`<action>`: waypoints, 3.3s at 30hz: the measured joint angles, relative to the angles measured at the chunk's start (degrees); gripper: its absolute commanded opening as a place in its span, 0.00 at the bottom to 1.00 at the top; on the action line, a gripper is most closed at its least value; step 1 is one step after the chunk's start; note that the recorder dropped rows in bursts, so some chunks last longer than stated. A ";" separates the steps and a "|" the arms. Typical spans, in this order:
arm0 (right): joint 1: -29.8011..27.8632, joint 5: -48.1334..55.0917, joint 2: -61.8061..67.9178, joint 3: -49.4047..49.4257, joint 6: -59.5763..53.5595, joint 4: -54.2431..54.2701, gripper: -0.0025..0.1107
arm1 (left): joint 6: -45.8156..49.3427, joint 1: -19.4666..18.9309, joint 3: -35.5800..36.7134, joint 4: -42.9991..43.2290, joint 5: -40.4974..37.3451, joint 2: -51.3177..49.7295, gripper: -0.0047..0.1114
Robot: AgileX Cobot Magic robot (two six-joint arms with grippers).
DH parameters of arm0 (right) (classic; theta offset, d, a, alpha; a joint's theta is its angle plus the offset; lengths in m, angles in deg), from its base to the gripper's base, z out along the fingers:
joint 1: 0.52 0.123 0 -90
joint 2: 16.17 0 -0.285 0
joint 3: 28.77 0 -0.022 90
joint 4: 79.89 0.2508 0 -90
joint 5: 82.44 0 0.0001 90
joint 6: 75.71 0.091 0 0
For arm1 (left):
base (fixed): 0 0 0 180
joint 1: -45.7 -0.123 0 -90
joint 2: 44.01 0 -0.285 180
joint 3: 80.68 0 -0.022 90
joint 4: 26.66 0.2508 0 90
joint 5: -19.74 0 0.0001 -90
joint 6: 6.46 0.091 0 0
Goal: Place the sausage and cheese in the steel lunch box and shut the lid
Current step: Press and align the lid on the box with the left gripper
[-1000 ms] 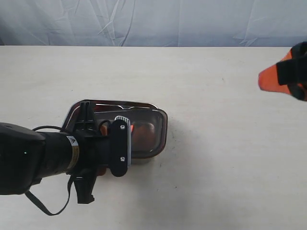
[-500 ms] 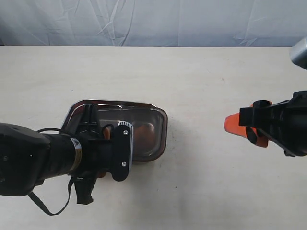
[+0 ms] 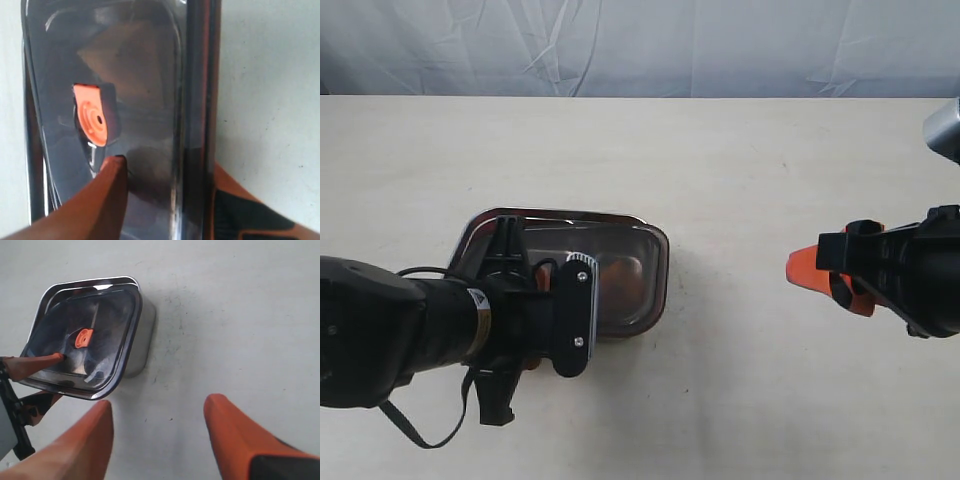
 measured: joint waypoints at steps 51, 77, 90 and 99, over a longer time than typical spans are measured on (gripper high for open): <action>0.00 -0.10 0.00 0.00 -0.10 0.00 0.51 | -0.44 0.00 -1.72 -7.54 -8.21 -0.05 0.54; 0.00 -0.43 0.00 0.00 -0.21 0.00 0.51 | 0.07 0.00 -1.89 -11.29 -7.19 2.06 0.54; 0.00 -0.43 0.00 0.00 -0.21 0.00 0.51 | 2.13 0.00 -1.89 -13.67 -7.60 2.06 0.54; 0.00 -0.43 0.00 0.00 -0.21 0.00 0.51 | 2.36 0.00 -1.89 -14.00 -9.36 2.06 0.54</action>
